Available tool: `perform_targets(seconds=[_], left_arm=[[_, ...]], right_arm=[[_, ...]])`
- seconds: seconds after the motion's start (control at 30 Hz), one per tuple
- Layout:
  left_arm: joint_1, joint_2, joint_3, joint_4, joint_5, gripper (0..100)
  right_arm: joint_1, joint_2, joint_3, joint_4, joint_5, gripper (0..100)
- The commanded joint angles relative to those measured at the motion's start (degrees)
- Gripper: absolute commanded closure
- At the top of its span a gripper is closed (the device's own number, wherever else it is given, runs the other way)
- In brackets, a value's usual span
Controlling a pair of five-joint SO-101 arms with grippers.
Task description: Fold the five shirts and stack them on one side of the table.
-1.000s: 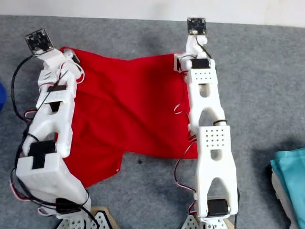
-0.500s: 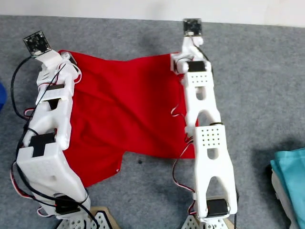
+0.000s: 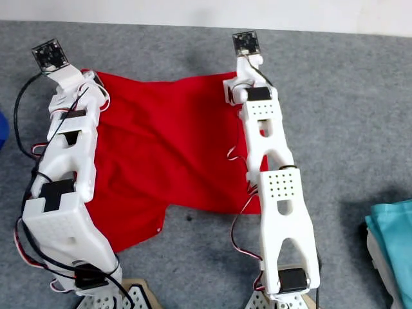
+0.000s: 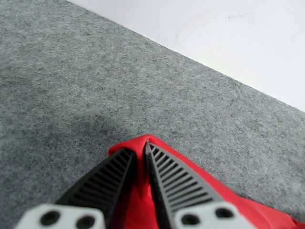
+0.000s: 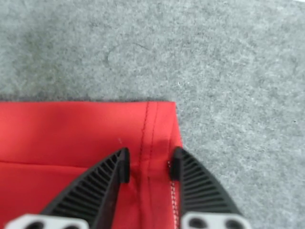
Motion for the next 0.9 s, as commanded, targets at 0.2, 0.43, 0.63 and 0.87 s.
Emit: perform_targets(seconds=[0.2, 0.43, 0.63, 0.87], left_arm=[[0.1, -0.2, -2.2, 0.1, -0.3, 99], [0.1, -0.7, -2.7, 0.1, -0.3, 99], [-1.8, -3.2, -9.7, 9.0, 8.1, 99], [-4.2, -8.7, -24.4, 30.9, 9.8, 99]], right_arm=[[0.6, -0.4, -2.5, -0.7, 2.3, 96.7], [0.9, -2.6, -11.1, 7.3, 2.1, 99.2], [0.8, -5.0, -27.4, 21.8, -0.4, 99.2], [2.7, -17.8, -29.0, 36.1, -0.7, 99.2]])
